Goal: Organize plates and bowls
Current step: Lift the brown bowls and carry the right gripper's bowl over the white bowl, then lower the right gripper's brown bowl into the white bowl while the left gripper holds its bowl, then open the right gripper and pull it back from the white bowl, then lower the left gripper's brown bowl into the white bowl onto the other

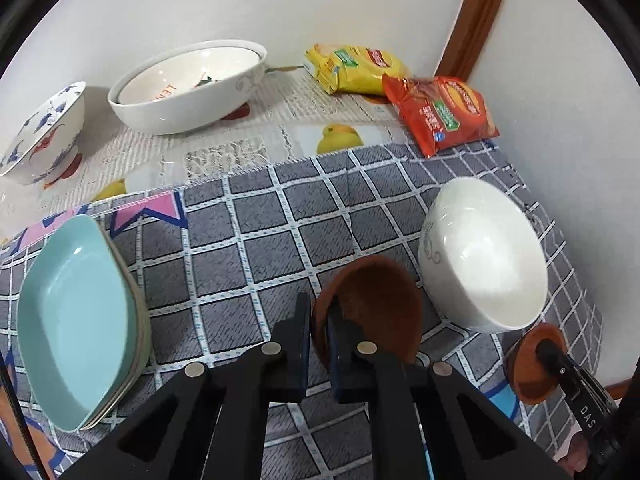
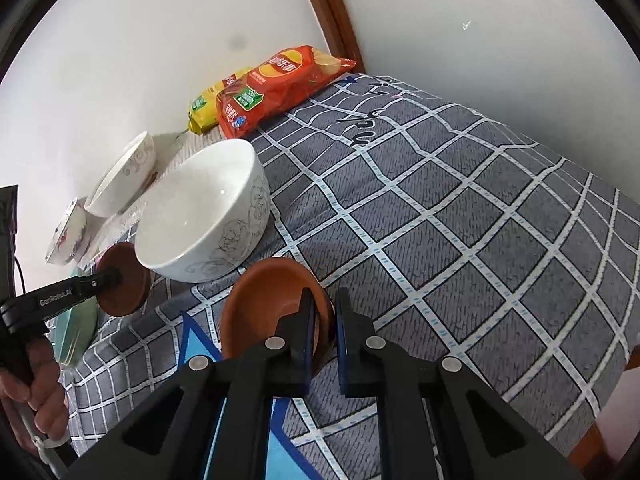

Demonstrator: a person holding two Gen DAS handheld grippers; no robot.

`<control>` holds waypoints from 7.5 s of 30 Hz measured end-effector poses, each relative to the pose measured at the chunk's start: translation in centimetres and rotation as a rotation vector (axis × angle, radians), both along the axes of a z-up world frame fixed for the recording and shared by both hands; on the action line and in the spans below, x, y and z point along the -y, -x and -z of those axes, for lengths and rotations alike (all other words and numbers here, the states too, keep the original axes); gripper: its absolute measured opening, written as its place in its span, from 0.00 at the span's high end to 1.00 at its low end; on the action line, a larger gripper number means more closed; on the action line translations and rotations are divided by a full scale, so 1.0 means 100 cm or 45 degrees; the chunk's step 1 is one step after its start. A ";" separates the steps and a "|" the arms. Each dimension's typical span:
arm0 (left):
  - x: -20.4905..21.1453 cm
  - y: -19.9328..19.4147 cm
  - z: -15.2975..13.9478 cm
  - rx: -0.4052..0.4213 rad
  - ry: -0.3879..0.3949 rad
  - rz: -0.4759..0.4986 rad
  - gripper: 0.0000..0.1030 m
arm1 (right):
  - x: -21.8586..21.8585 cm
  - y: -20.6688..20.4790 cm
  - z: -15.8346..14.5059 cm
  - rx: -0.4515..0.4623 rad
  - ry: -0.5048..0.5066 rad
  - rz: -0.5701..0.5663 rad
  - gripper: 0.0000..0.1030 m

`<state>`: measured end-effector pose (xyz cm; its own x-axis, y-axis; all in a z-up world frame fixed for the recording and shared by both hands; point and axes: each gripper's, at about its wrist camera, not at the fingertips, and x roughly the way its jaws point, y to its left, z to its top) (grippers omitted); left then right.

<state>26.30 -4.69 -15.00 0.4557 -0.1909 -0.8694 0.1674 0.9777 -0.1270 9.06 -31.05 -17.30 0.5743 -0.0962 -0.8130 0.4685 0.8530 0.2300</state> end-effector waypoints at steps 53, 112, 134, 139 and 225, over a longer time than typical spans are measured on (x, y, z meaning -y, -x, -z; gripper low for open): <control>-0.024 -0.064 -0.003 -0.018 0.100 0.018 0.92 | -0.042 -0.117 -0.014 -0.033 0.202 -0.090 0.91; -0.038 -0.068 -0.005 -0.029 0.038 -0.054 0.92 | -0.067 -0.147 0.005 -0.335 0.565 -0.175 0.78; -0.014 -0.045 -0.024 0.028 0.048 0.030 0.92 | -0.066 -0.115 -0.024 -0.247 0.471 -0.190 0.71; -0.017 -0.036 -0.043 0.071 0.074 0.033 0.92 | -0.055 -0.088 -0.050 -0.173 0.431 -0.177 0.71; 0.105 -0.035 -0.025 -0.019 0.069 0.133 0.92 | 0.036 -0.013 -0.054 -0.055 0.193 -0.136 0.62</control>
<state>29.79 -15.24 -12.46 0.4180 -0.2834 -0.8631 0.2660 0.9466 -0.1820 10.34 -34.65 -11.94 0.5528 -0.1596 -0.8179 0.3798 0.9219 0.0767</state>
